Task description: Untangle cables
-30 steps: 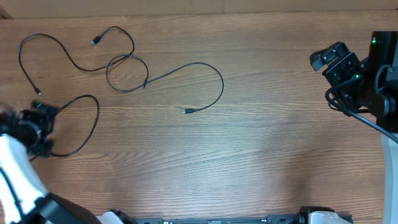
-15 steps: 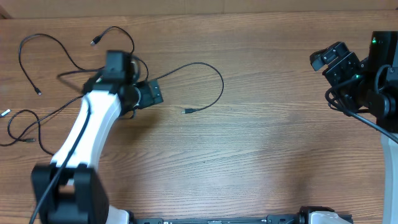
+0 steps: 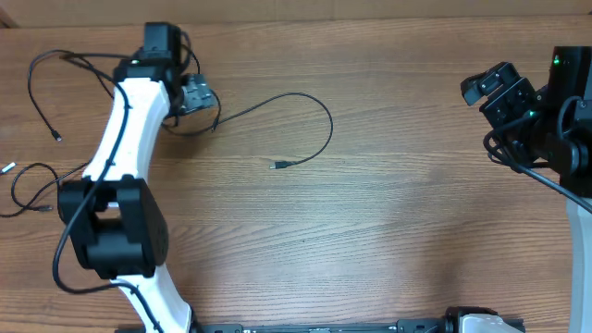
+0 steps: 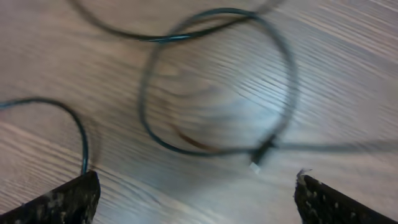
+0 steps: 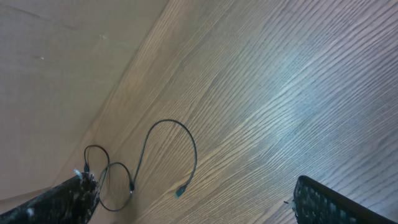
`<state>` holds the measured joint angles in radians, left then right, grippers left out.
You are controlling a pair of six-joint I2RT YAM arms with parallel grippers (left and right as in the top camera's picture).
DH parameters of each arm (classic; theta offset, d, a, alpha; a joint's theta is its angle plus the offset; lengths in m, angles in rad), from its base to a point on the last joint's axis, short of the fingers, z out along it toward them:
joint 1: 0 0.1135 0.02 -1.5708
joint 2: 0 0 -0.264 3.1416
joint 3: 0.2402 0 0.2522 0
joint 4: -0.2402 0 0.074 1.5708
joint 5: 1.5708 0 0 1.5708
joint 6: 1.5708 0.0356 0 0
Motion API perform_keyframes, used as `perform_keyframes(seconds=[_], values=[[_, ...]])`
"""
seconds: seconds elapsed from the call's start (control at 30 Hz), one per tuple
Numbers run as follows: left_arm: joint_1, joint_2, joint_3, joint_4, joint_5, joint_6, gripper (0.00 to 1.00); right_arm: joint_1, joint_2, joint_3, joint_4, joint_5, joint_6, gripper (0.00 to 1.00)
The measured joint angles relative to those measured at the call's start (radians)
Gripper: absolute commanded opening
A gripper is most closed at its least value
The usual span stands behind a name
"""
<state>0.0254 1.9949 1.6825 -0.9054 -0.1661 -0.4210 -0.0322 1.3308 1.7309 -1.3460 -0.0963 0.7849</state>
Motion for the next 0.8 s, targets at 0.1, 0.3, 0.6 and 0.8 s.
perform_keyframes(seconds=[0.1, 0.3, 0.6, 0.8], values=[[0.057, 0.051, 0.0, 0.026, 0.022, -0.056, 1.0, 0.0, 0.0, 0.0, 0.0, 0.0, 0.0, 1.0], [0.13, 0.166, 0.0, 0.074, 0.123, -0.078, 0.92, 0.0, 0.0, 0.0, 0.0, 0.0, 0.0, 1.0], [0.12, 0.204, 0.0, 0.117, 0.176, -0.039, 0.25, 0.0, 0.0, 0.0, 0.0, -0.001, 0.0, 1.0], [0.12, 0.204, 0.0, 0.075, 0.185, -0.024, 0.04, 0.0, 0.0, 0.0, 0.0, 0.0, 0.0, 1.0]])
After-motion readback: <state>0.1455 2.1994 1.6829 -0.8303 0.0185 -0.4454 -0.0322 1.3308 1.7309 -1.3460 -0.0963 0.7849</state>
